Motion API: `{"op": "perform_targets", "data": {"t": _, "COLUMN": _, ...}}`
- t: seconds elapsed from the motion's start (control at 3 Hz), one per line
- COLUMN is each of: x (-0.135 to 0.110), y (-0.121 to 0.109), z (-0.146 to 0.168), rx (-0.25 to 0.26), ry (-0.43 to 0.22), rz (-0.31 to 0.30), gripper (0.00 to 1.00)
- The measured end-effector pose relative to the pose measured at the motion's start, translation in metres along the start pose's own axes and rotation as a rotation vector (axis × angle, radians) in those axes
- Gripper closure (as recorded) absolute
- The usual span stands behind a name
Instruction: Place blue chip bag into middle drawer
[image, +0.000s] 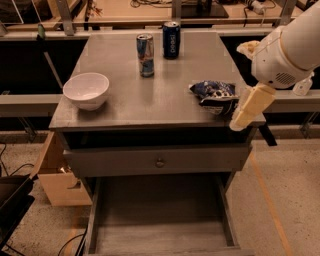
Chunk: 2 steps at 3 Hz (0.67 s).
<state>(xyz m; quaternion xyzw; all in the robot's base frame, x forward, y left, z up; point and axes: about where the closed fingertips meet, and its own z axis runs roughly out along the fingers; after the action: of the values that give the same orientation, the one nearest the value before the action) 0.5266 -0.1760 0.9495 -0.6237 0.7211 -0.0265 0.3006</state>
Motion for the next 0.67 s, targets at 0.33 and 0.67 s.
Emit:
{"op": "perform_targets", "data": {"t": 0.33, "x": -0.005, "y": -0.009, "z": 0.037, "rx": 0.001, "ry": -0.024, "rz": 0.007, "gripper": 0.00}}
{"op": "perform_targets", "data": {"t": 0.67, "x": -0.005, "y": -0.012, "z": 0.065, "rx": -0.003, "ry": 0.020, "rz": 0.014, "gripper": 0.00}}
